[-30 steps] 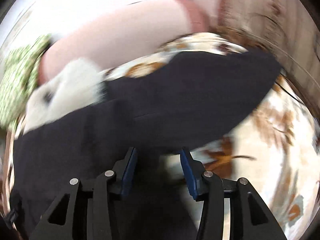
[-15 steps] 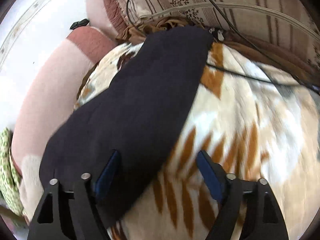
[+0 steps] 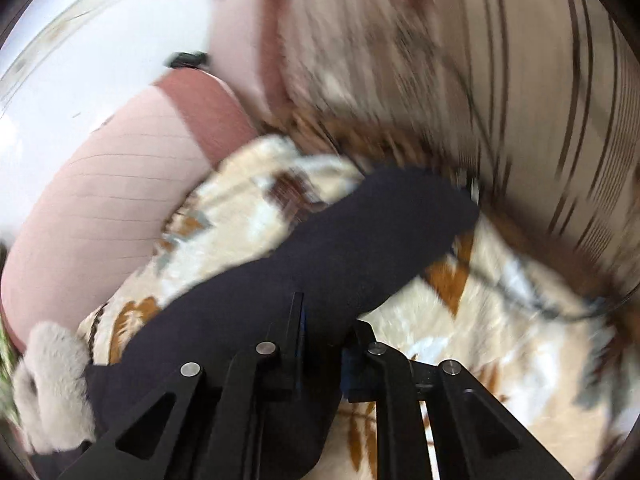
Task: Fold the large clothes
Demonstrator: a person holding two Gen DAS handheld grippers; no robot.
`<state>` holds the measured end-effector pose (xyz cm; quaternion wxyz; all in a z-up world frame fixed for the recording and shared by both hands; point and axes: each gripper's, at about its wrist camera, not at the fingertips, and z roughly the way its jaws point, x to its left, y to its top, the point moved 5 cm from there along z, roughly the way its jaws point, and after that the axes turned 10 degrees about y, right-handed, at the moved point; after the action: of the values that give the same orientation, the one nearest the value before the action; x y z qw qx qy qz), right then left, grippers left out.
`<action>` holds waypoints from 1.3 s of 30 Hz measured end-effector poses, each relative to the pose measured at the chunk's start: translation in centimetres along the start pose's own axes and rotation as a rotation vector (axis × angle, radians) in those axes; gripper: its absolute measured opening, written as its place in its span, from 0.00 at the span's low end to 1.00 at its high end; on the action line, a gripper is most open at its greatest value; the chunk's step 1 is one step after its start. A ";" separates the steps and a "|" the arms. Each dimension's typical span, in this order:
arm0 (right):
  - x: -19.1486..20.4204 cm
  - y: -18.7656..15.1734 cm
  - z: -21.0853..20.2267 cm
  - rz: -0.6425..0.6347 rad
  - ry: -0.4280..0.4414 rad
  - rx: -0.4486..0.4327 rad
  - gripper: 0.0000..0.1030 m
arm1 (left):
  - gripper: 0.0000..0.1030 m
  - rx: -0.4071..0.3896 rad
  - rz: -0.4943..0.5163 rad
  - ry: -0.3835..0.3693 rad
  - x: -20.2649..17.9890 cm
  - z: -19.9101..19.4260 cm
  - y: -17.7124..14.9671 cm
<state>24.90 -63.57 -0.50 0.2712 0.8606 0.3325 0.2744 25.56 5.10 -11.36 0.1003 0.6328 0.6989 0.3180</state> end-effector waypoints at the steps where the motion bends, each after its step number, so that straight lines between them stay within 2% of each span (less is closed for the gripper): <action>1: 1.7 0.2 -1.3 -0.041 0.010 -0.015 0.12 | 0.77 0.000 -0.007 -0.006 0.1 -0.2 0.0; 5: 9.9 -0.6 -5.8 -0.231 0.078 -0.049 0.10 | 0.77 -0.025 -0.037 -0.041 0.8 -1.5 0.1; 8: 17.6 -3.4 -8.4 -0.416 0.149 -0.055 0.10 | 0.77 -0.068 -0.056 -0.057 1.6 -3.2 0.5; 11: 25.2 -8.4 -9.9 -0.588 0.274 -0.007 0.10 | 0.77 -0.123 -0.097 -0.038 3.5 -4.6 1.5; 13: 29.5 -13.1 -10.2 -0.682 0.366 0.059 0.10 | 0.77 -0.138 -0.134 -0.022 5.0 -4.8 2.2; 16: 33.6 -20.3 -8.8 -0.788 0.447 0.194 0.11 | 0.77 -0.135 -0.233 0.010 8.3 -4.6 3.1; 17: 34.7 -23.5 -7.6 -0.814 0.463 0.266 0.14 | 0.77 -0.135 -0.258 0.015 9.0 -4.6 3.2; 19: 35.0 -27.2 -6.0 -0.819 0.478 0.351 0.23 | 0.77 -0.137 -0.304 0.013 10.5 -4.7 3.4; 21: 35.0 -30.1 -5.2 -0.794 0.512 0.420 0.47 | 0.77 -0.135 -0.330 0.001 11.6 -4.8 3.5; 23: 34.2 -32.4 -5.9 -0.777 0.534 0.440 0.57 | 0.77 -0.133 -0.355 -0.011 12.4 -5.0 3.5; 27: 32.5 -32.4 -8.8 -0.780 0.558 0.407 0.57 | 0.77 -0.126 -0.400 -0.036 13.4 -5.0 3.7; 31: 31.5 -28.6 -10.8 -0.726 0.536 0.314 0.58 | 0.77 -0.113 -0.413 -0.060 13.3 -4.9 3.7; 33: 32.0 -27.2 -10.9 -0.704 0.543 0.306 0.64 | 0.77 -0.104 -0.408 -0.058 13.0 -4.6 3.6; 36: 35.0 -27.7 -10.6 -0.707 0.552 0.286 0.78 | 0.77 -0.092 -0.401 -0.053 12.8 -4.3 3.6; 39: 39.0 -29.9 -9.9 -0.760 0.564 0.278 0.82 | 0.77 -0.079 -0.399 -0.051 13.0 -4.0 3.5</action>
<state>30.22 -13.72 -1.58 0.1339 0.5986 0.7168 0.3315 23.94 16.16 -2.83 0.2038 0.4851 0.7947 0.3027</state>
